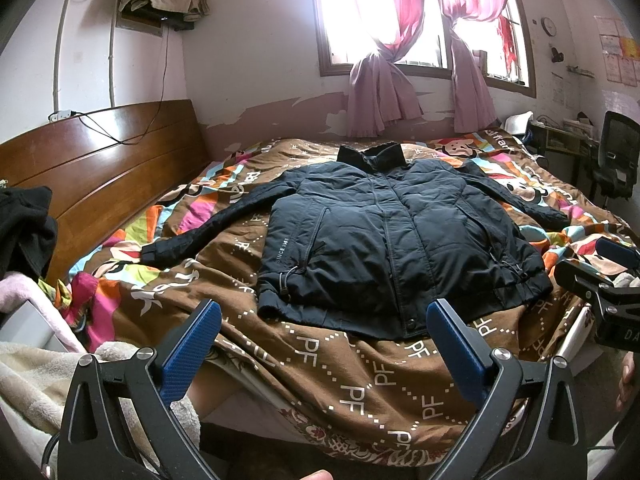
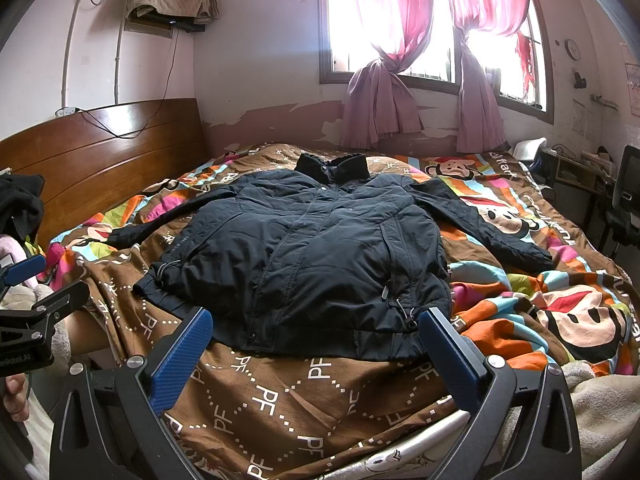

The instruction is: Fold large clothes

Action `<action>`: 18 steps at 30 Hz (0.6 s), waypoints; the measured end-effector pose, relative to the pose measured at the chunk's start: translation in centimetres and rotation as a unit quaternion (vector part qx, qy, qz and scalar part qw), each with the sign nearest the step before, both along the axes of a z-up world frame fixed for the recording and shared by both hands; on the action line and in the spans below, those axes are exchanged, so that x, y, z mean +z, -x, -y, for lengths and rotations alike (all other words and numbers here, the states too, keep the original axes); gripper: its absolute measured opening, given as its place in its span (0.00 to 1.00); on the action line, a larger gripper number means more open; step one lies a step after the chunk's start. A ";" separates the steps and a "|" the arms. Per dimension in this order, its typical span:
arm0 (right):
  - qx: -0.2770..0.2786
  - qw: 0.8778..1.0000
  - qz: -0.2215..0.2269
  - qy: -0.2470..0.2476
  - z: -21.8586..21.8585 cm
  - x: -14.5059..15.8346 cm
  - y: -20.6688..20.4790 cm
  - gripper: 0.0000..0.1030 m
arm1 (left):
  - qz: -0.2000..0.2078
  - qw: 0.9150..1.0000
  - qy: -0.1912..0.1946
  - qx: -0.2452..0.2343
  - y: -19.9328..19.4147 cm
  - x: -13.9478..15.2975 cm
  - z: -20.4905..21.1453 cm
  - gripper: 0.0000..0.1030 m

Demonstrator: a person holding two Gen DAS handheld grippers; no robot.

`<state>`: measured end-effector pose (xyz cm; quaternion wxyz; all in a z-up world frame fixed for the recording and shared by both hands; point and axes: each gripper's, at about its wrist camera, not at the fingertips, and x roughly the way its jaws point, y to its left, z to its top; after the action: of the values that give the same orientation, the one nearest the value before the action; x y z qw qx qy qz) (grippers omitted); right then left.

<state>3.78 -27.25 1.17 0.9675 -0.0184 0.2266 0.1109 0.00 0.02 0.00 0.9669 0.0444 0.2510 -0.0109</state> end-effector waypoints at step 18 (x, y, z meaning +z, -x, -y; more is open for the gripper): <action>0.000 1.000 -0.001 -0.001 0.1 0.0 0.0 1.00 | 0.001 1.000 -0.001 0.000 0.0 0.0 0.1 0.98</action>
<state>3.78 -27.32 1.15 0.9673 -0.0174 0.2272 0.1109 -0.01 -0.03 0.01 0.9670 0.0457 0.2503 -0.0107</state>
